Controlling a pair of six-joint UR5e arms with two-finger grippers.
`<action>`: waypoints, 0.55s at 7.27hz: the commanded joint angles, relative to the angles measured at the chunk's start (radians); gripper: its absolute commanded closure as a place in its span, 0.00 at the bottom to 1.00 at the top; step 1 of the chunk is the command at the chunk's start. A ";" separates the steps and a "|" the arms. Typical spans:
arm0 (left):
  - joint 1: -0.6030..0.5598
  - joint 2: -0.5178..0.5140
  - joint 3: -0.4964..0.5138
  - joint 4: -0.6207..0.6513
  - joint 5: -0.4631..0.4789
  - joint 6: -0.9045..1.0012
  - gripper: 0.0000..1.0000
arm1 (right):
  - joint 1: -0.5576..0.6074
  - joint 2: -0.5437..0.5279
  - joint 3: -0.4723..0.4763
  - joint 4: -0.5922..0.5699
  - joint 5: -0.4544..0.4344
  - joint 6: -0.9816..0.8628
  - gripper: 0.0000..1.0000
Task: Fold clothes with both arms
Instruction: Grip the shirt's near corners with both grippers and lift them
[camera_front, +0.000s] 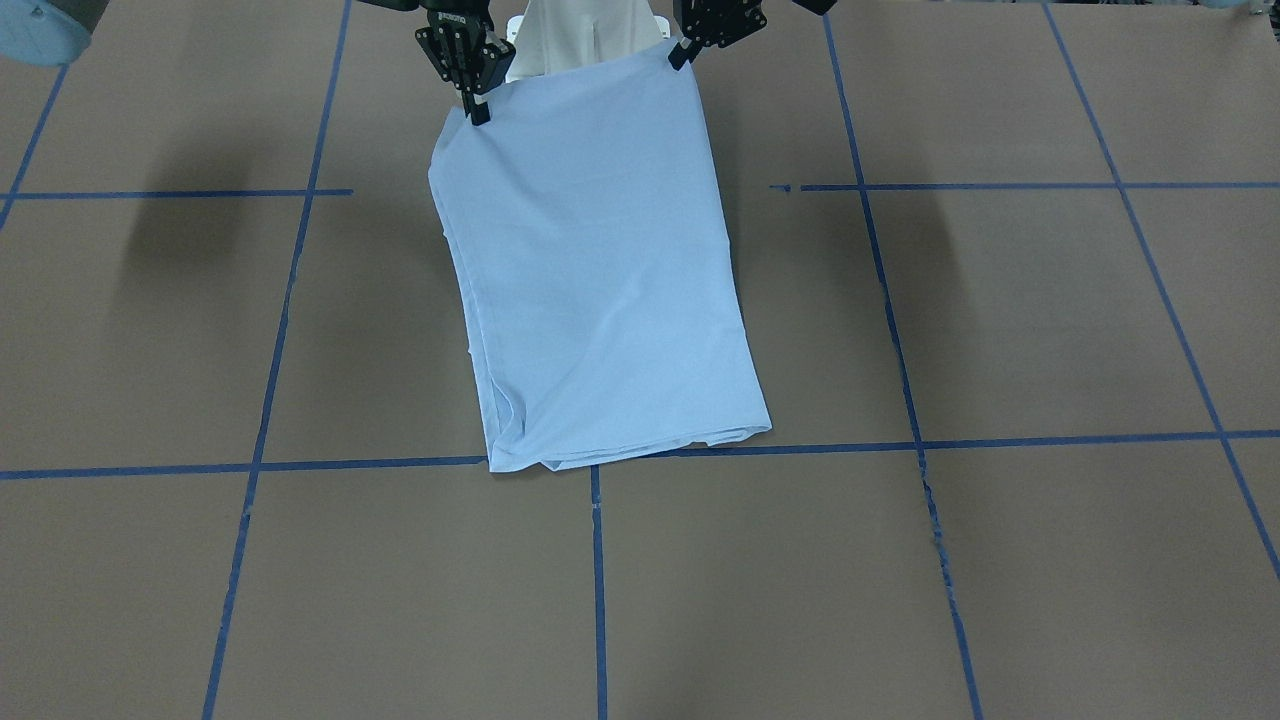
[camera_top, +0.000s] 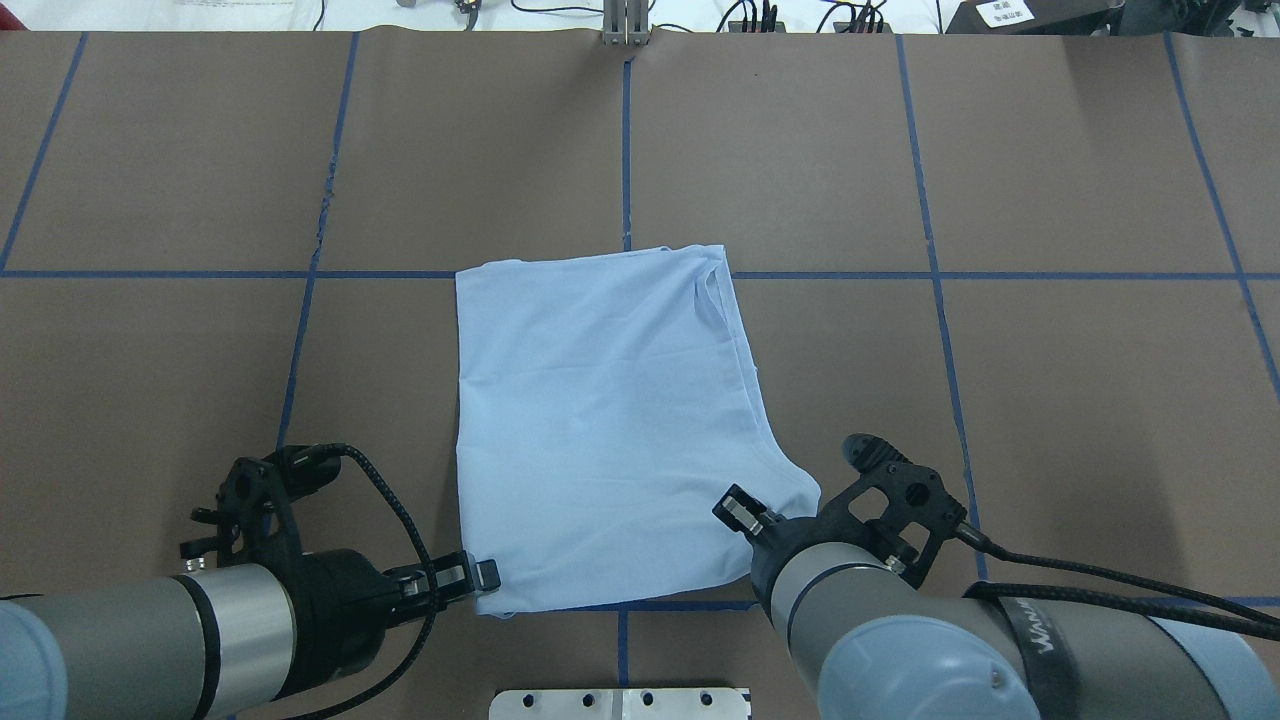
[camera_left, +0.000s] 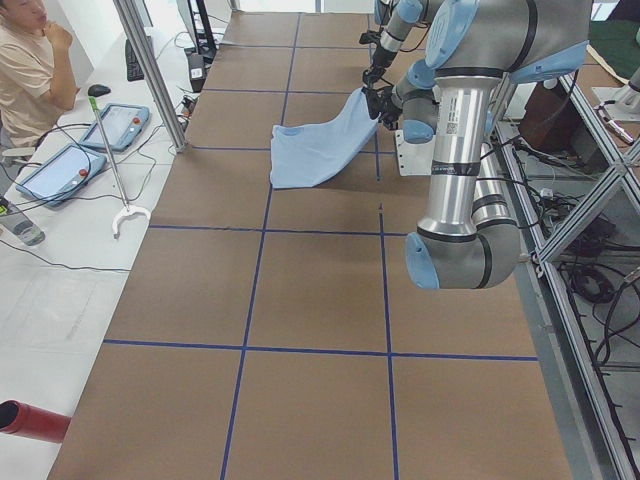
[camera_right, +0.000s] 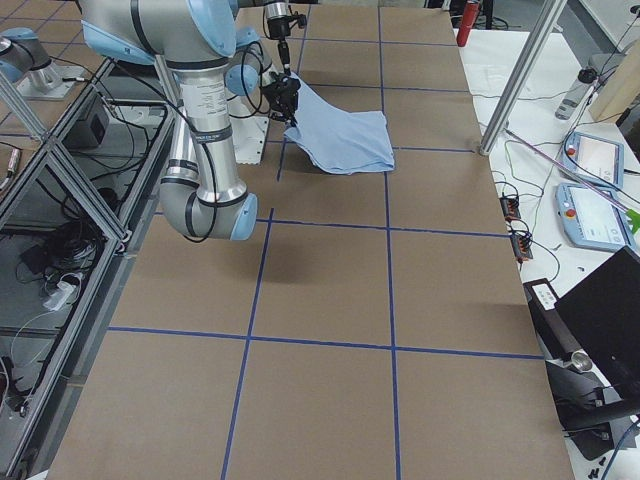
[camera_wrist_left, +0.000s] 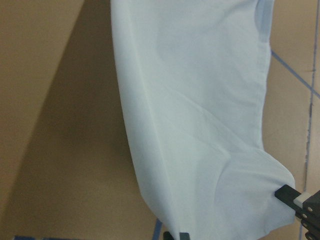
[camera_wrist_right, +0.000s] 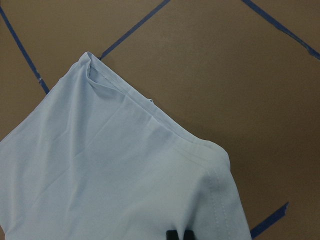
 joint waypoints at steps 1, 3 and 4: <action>-0.014 -0.043 0.041 0.028 -0.010 0.051 1.00 | 0.023 0.074 -0.098 -0.004 -0.006 -0.014 1.00; -0.116 -0.126 0.067 0.130 -0.013 0.144 1.00 | 0.119 0.121 -0.166 0.011 0.000 -0.089 1.00; -0.159 -0.173 0.134 0.149 -0.014 0.172 1.00 | 0.180 0.130 -0.247 0.101 0.003 -0.126 1.00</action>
